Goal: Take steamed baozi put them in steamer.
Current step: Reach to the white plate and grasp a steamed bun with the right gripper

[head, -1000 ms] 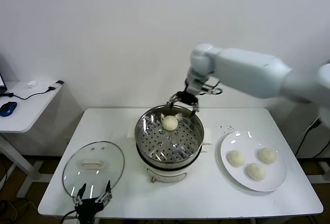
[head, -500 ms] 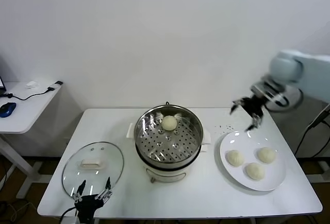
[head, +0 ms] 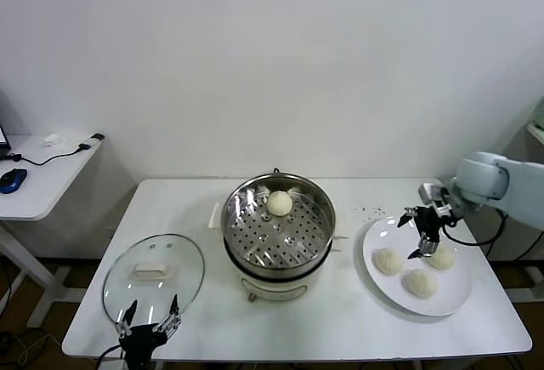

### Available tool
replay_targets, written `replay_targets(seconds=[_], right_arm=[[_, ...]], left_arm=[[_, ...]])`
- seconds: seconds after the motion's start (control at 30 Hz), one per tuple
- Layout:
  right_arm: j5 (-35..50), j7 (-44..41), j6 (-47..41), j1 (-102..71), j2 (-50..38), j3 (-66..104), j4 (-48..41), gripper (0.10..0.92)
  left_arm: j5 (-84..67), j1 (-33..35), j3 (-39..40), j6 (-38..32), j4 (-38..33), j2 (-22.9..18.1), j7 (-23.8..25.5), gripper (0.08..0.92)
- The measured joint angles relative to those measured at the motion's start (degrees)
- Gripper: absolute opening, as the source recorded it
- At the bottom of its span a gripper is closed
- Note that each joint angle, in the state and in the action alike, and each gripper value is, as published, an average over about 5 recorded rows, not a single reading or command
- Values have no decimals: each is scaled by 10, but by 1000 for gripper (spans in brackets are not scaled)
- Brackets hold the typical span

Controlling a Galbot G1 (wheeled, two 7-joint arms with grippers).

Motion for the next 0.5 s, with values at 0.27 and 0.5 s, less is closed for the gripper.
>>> replay_targets(seconds=[0.27,0.5], right_arm=[[-11,17,-24,-73,30,40,-41,823],[-15,24,-33,-111,51,63,-64,823]], left_arm=[[1,-6,0,0,10,-2,0,823],[1,-10,1,0,18,-1,0,823]])
